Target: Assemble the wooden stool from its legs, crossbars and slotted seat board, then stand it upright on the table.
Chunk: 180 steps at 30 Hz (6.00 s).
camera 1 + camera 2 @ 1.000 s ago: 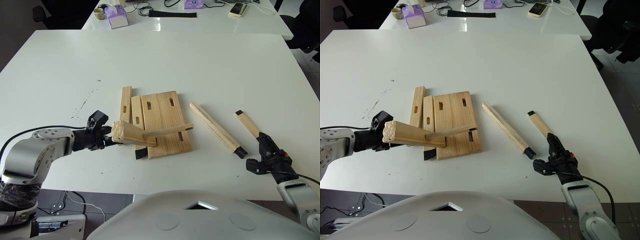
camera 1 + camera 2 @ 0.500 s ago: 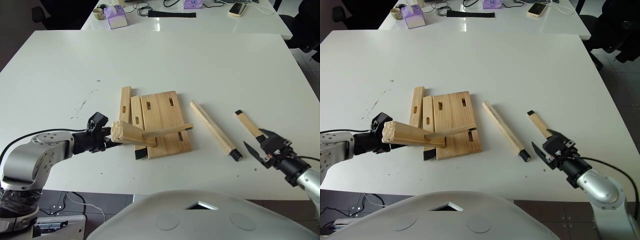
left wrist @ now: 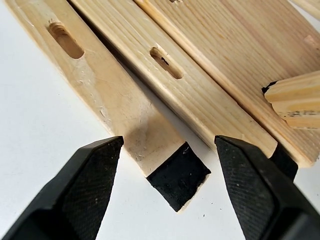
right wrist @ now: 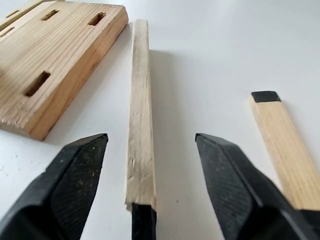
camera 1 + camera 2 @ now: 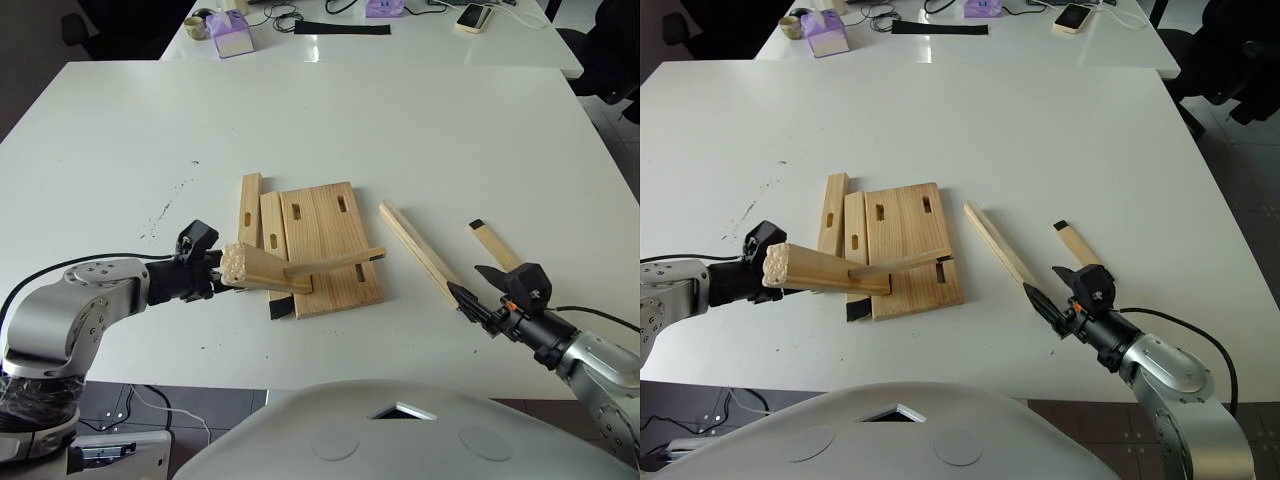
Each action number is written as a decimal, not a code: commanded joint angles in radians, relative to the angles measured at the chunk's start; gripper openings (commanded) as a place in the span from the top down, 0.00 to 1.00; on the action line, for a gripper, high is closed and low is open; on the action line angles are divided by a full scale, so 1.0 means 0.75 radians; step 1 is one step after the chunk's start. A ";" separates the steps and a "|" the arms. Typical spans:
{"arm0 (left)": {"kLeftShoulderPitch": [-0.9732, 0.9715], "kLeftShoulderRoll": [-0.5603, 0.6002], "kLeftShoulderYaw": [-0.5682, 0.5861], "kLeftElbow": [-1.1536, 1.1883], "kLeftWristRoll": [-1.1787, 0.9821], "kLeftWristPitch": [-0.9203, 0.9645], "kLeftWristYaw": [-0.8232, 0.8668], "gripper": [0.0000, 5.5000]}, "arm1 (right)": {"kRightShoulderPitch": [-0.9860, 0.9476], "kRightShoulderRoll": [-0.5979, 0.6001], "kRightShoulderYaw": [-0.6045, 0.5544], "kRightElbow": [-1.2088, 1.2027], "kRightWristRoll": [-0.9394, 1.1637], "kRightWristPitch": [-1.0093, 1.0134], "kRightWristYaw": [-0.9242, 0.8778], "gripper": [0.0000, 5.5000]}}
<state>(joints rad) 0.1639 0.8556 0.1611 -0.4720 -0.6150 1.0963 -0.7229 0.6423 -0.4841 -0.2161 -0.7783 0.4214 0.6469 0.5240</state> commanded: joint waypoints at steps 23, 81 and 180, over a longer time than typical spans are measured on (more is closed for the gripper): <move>-0.065 0.040 -0.017 0.018 -0.012 0.025 -0.052 0.38 | 0.032 -0.004 0.240 0.121 -0.357 -0.321 -0.111 0.41; -0.085 -0.036 0.090 -0.059 -0.206 0.311 0.108 0.38 | 0.127 0.021 0.318 0.108 -0.477 -0.527 -0.121 0.41; -0.247 -0.181 -0.044 0.624 0.138 0.046 0.294 0.53 | -0.111 0.076 0.028 0.180 -0.519 -0.480 -0.163 0.40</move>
<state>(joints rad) -0.1015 0.7347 0.1433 -0.0071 -0.5136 1.0902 -0.4838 0.5708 -0.4113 -0.1865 -0.6497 0.0229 0.2733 0.3918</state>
